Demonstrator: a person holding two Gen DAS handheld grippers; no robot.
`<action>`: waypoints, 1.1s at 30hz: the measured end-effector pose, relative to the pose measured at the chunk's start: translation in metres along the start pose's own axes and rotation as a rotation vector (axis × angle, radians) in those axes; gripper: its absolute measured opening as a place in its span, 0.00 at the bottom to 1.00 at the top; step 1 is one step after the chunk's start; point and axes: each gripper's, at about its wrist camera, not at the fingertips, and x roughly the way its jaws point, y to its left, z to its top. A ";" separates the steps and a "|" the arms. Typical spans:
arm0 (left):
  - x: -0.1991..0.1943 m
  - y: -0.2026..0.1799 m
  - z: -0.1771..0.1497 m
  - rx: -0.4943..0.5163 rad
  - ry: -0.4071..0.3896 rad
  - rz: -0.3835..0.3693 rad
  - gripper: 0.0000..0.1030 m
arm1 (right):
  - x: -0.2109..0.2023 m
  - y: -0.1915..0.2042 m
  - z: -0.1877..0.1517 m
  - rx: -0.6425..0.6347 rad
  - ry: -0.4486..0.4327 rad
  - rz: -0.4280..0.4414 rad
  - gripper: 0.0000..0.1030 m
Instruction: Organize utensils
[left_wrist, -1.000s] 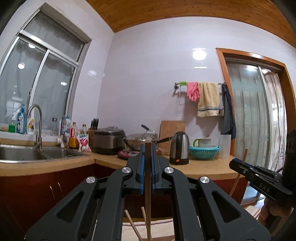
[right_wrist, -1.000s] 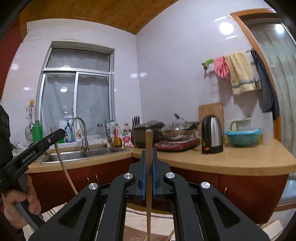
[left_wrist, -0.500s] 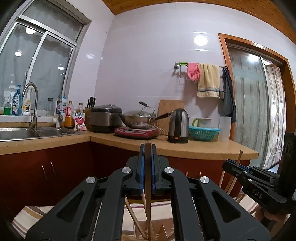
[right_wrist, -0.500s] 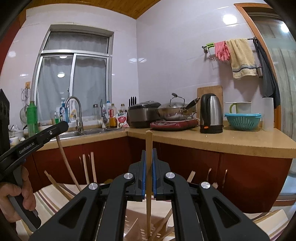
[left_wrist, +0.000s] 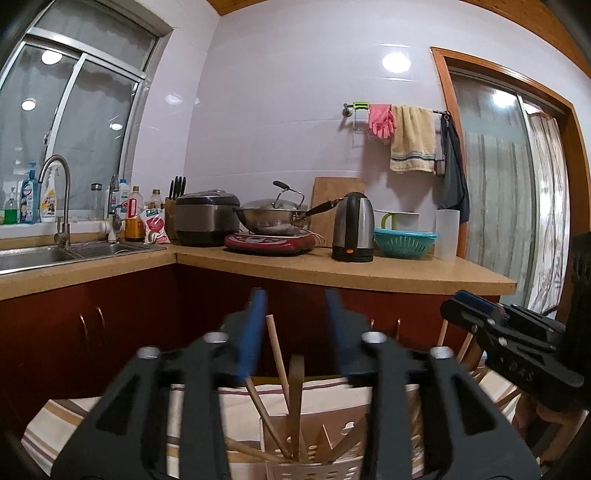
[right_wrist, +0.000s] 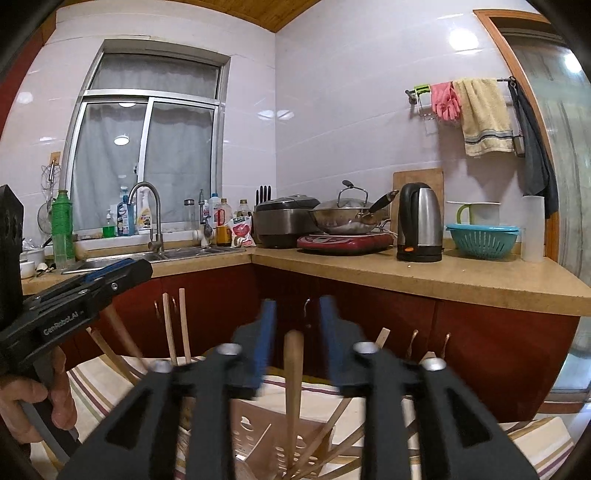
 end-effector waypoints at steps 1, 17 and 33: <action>0.000 0.001 0.001 -0.007 -0.002 0.004 0.51 | -0.001 0.001 0.000 0.000 -0.002 -0.003 0.44; -0.044 -0.004 0.030 -0.008 -0.035 0.083 0.88 | -0.048 0.010 0.033 0.031 -0.029 -0.057 0.79; -0.174 -0.023 -0.028 -0.035 0.097 0.199 0.95 | -0.149 0.030 -0.021 0.058 0.133 -0.164 0.82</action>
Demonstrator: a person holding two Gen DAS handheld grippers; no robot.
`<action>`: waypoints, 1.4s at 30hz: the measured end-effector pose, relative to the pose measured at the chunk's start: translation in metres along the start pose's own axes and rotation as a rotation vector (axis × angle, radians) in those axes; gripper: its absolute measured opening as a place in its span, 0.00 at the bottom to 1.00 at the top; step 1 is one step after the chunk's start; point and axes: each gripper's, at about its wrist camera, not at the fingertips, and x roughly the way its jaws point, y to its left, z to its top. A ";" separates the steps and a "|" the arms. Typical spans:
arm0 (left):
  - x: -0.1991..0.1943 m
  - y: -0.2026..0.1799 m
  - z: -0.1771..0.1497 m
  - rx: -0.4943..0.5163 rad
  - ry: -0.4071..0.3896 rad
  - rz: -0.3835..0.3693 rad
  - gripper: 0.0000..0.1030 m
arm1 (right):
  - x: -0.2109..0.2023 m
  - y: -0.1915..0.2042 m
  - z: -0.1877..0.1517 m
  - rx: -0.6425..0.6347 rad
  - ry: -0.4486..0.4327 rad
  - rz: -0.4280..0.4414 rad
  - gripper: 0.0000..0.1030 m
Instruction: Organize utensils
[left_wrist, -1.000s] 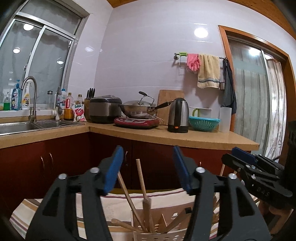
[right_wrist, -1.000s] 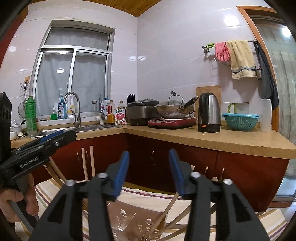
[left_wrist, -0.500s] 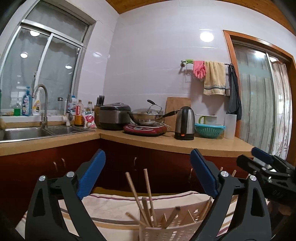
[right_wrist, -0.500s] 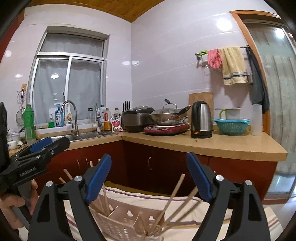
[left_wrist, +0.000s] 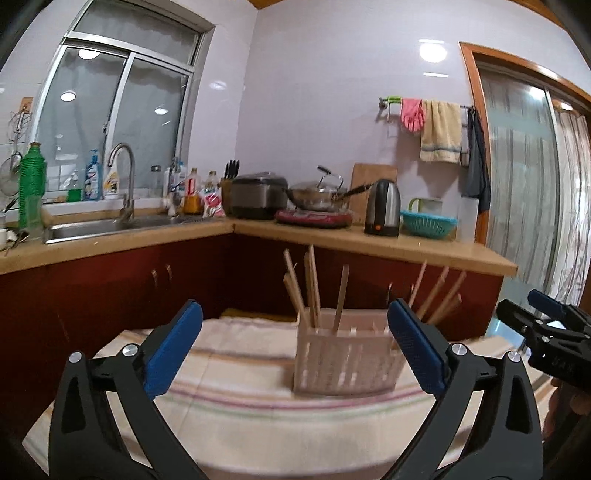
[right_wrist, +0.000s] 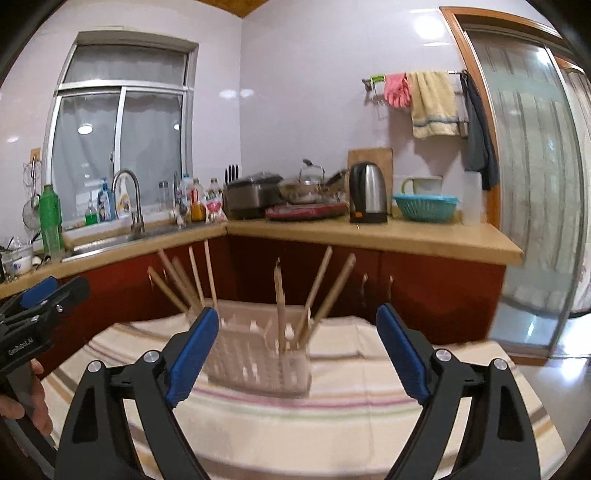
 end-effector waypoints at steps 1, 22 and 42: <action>-0.007 0.001 -0.004 -0.007 0.011 0.004 0.95 | -0.007 0.001 -0.005 -0.002 0.012 -0.007 0.82; -0.126 -0.009 -0.007 0.010 0.042 0.044 0.96 | -0.123 0.020 -0.014 -0.006 0.011 -0.019 0.83; -0.150 -0.022 0.002 0.018 0.000 0.042 0.96 | -0.155 0.024 -0.007 -0.018 -0.062 -0.046 0.84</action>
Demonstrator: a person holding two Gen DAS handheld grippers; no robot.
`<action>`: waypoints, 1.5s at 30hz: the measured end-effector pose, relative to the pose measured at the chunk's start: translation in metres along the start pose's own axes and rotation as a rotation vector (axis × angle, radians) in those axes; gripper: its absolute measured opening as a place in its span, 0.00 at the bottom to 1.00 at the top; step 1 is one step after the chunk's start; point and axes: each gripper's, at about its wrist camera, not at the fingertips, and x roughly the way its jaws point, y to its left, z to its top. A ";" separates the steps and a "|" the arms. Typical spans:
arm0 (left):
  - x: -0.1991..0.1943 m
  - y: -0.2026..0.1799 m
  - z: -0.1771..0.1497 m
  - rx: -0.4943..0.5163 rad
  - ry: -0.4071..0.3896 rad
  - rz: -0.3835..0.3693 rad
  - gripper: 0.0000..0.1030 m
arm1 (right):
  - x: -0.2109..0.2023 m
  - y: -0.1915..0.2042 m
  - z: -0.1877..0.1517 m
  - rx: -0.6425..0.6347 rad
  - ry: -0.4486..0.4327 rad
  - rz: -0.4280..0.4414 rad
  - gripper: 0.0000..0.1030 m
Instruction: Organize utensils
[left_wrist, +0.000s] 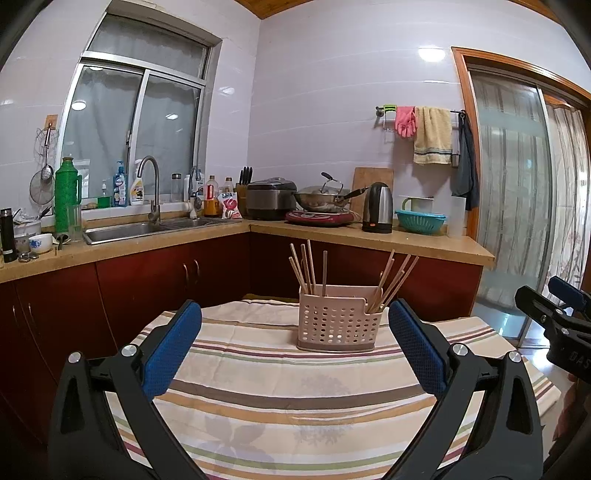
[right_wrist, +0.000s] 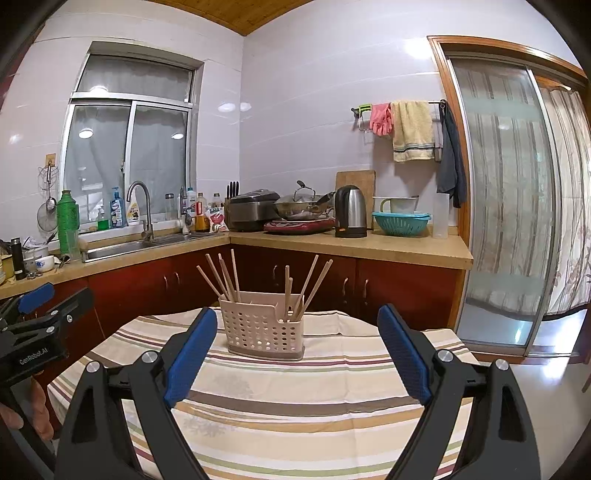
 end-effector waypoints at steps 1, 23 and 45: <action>0.001 0.000 0.000 -0.002 0.002 -0.002 0.96 | 0.000 0.001 0.000 0.001 0.001 0.001 0.84; 0.008 0.007 -0.004 -0.021 0.023 0.010 0.96 | 0.004 0.007 -0.001 -0.007 0.008 0.006 0.84; 0.009 0.004 -0.005 -0.017 0.017 0.013 0.96 | 0.003 0.006 -0.002 -0.007 0.012 0.007 0.84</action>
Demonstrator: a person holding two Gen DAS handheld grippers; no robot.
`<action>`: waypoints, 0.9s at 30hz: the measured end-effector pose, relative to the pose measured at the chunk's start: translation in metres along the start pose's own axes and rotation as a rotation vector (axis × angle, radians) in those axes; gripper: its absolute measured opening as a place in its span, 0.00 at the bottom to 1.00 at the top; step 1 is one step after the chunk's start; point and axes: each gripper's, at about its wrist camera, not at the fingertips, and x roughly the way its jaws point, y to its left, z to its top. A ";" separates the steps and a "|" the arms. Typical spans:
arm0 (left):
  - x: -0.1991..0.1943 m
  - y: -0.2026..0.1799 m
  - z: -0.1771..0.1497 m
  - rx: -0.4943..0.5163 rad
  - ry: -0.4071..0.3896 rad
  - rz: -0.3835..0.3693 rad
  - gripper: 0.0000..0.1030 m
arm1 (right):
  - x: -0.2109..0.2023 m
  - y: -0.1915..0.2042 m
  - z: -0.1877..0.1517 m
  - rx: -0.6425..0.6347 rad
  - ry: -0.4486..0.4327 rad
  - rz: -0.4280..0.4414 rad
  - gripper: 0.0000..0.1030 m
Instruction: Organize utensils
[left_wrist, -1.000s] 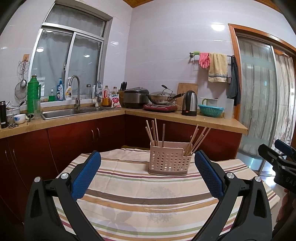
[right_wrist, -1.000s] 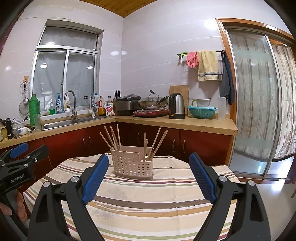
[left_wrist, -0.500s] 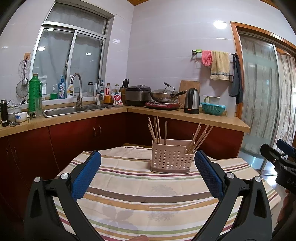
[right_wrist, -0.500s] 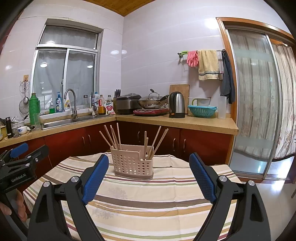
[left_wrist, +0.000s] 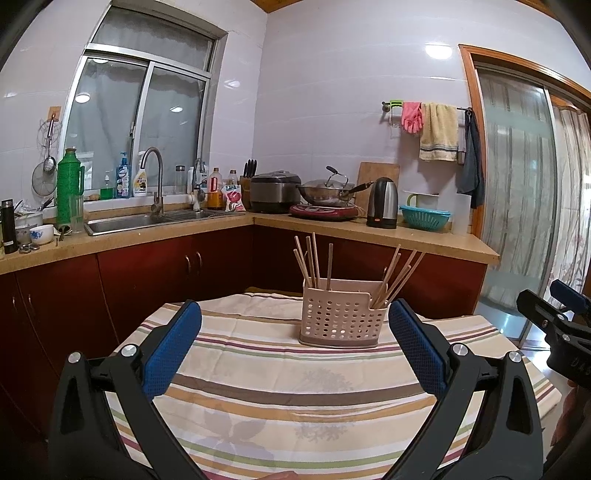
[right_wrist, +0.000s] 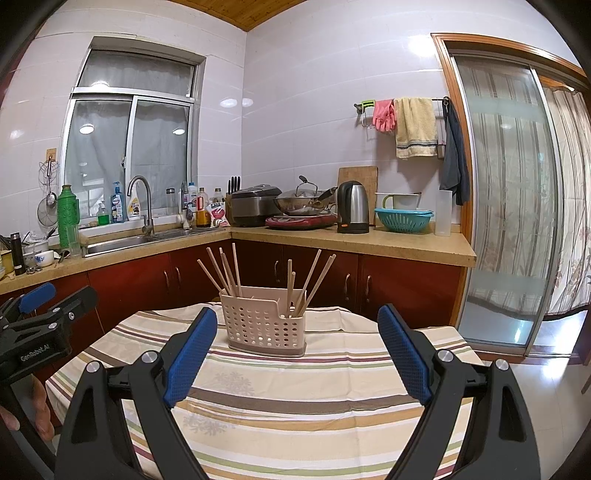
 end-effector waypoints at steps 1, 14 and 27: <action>0.000 0.000 0.000 0.001 -0.002 -0.003 0.96 | 0.000 0.000 0.000 0.001 0.000 0.000 0.84; 0.001 -0.008 -0.003 0.029 0.003 -0.019 0.96 | 0.003 -0.002 -0.007 0.000 0.011 0.000 0.84; 0.025 0.006 -0.003 -0.022 0.052 -0.029 0.96 | 0.017 -0.006 -0.013 0.005 0.040 -0.003 0.84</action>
